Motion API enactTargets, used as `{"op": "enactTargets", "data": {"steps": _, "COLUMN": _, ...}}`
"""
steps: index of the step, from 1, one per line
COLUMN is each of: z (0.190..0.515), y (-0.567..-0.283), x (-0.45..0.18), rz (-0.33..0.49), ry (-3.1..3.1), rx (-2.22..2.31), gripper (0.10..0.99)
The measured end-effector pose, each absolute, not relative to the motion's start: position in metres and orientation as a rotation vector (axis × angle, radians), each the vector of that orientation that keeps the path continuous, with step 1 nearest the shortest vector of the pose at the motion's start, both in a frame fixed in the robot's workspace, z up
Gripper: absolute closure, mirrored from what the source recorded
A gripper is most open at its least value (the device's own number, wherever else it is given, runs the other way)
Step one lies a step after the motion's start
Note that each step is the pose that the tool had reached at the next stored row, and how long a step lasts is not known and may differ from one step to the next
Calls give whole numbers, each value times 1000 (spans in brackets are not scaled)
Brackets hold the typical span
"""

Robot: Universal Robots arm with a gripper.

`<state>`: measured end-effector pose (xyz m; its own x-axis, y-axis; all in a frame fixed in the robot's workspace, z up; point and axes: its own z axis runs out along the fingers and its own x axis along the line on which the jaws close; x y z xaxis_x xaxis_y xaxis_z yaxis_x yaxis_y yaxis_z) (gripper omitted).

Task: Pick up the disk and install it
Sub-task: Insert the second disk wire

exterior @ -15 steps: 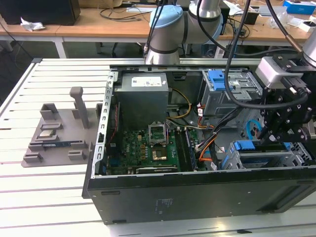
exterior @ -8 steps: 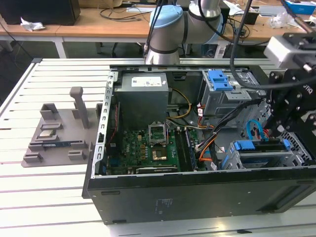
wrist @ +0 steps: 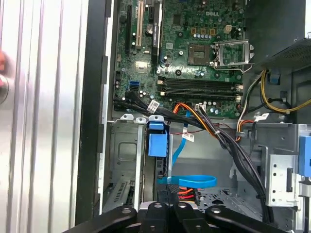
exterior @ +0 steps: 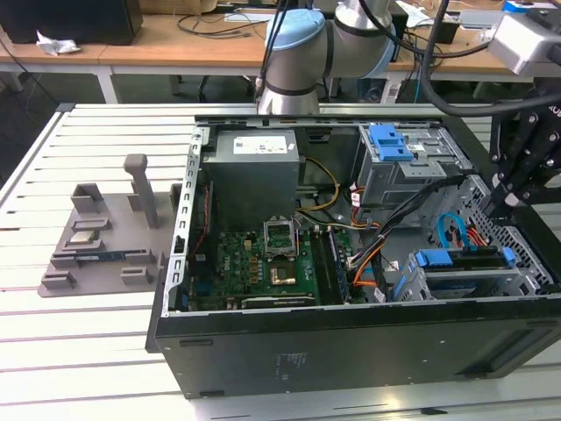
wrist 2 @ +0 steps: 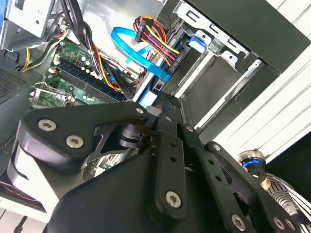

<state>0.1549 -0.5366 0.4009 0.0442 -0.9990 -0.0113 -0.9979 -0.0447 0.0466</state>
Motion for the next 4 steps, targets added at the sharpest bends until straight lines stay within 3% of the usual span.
{"op": "enactTargets", "data": {"steps": 4, "z": 401, "y": -537, "x": 155, "rz": -63, "ry": -2153, "rx": 2251, "gripper": 980}}
